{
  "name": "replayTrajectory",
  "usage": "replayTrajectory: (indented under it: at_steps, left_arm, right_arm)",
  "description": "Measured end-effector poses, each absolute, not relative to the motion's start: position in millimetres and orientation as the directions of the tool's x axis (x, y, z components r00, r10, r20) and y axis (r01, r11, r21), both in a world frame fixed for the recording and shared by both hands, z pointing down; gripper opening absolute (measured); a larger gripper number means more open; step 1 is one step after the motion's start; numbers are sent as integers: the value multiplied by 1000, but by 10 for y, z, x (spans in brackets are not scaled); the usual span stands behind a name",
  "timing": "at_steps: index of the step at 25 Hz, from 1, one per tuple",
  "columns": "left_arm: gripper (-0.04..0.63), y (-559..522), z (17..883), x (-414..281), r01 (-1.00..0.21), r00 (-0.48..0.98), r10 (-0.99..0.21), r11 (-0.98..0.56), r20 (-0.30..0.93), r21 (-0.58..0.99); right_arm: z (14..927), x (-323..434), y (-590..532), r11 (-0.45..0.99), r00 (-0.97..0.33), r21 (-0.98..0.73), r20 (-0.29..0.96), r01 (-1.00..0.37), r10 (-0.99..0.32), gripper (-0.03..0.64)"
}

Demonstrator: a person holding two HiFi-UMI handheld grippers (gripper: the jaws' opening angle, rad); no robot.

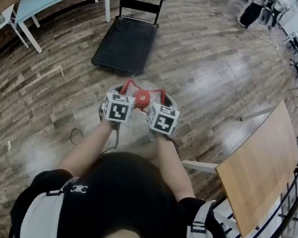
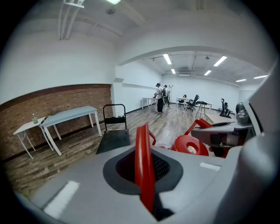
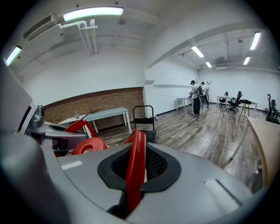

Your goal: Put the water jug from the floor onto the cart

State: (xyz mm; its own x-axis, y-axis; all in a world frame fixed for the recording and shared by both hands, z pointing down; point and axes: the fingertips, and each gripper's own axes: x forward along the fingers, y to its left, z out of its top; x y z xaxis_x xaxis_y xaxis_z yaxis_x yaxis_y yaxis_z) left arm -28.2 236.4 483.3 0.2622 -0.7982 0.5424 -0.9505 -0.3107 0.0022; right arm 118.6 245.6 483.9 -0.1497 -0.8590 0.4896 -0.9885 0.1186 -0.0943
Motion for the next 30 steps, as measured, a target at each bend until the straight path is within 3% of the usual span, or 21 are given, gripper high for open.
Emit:
replayTrajectory:
  at_steps: [30]
  left_arm:
    - [2,2442,4997,-383,-945,285,-769,-325,572,33]
  right_arm:
    - [4987,1037,2553,112,-152,-108,520,-988,-840,48]
